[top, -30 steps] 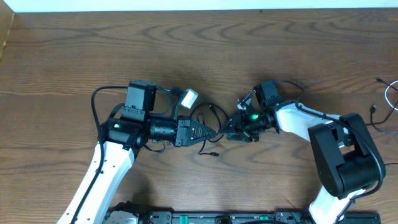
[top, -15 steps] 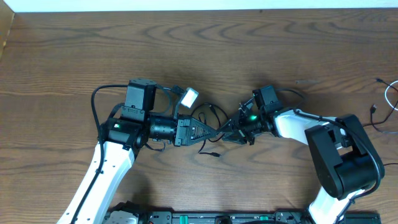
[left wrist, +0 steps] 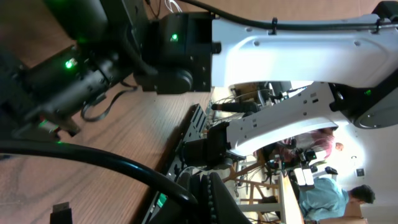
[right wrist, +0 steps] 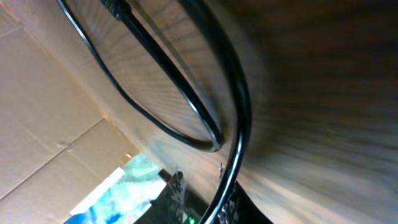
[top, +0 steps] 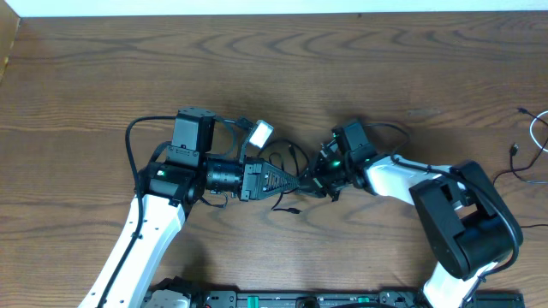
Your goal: Untangle cables
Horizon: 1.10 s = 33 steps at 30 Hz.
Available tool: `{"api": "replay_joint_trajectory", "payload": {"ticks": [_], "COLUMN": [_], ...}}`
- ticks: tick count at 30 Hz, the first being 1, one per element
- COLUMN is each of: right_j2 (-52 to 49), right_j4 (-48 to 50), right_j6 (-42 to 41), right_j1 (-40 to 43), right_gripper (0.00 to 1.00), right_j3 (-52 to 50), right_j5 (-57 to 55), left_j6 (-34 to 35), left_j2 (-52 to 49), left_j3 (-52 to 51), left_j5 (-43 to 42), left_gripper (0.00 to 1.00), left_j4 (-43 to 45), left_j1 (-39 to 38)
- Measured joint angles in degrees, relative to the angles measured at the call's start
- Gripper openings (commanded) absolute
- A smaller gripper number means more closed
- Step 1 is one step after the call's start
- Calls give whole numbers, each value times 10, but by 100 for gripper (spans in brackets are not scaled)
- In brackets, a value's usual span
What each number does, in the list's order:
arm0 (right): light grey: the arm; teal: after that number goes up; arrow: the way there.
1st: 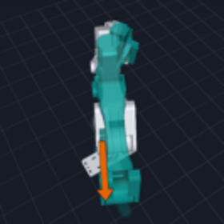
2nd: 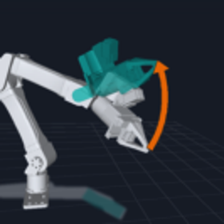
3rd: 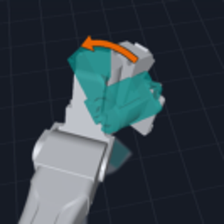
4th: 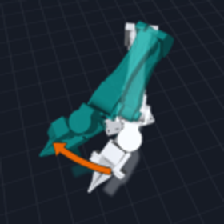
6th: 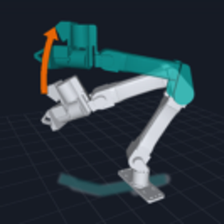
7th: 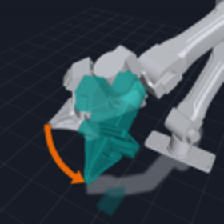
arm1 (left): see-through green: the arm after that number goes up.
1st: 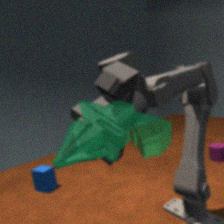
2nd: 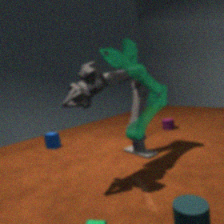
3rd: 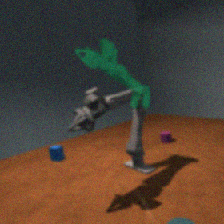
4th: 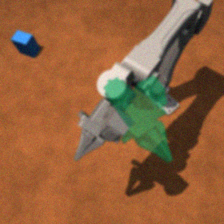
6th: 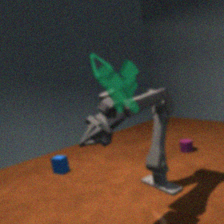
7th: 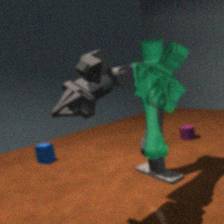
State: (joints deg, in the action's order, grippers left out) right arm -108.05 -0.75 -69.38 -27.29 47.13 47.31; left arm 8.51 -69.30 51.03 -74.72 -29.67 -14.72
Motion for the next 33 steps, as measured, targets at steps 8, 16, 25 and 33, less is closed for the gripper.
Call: {"api": "replay_joint_trajectory", "payload": {"ticks": [8,16,25,33], "right_j2": [0,0,1,41], "right_j4": [11,10,15,-56], "right_j6": [-7,36,183,311], "right_j1": [-22,-22,-22,5], "right_gripper": [1,1,1,1], "right_j3": [0,-1,-2,1], "right_j5": [-36,-65,-94,-174], "left_j6": [0,-1,-2,-3], "left_j2": [0,0,0,0], "left_j3": [0,0,0,0], "left_j5": [0,10,138,286], "left_gripper": [8,22,37,38], "left_j4": [0,0,-76,-156], "left_j1": [0,0,0,0]}}
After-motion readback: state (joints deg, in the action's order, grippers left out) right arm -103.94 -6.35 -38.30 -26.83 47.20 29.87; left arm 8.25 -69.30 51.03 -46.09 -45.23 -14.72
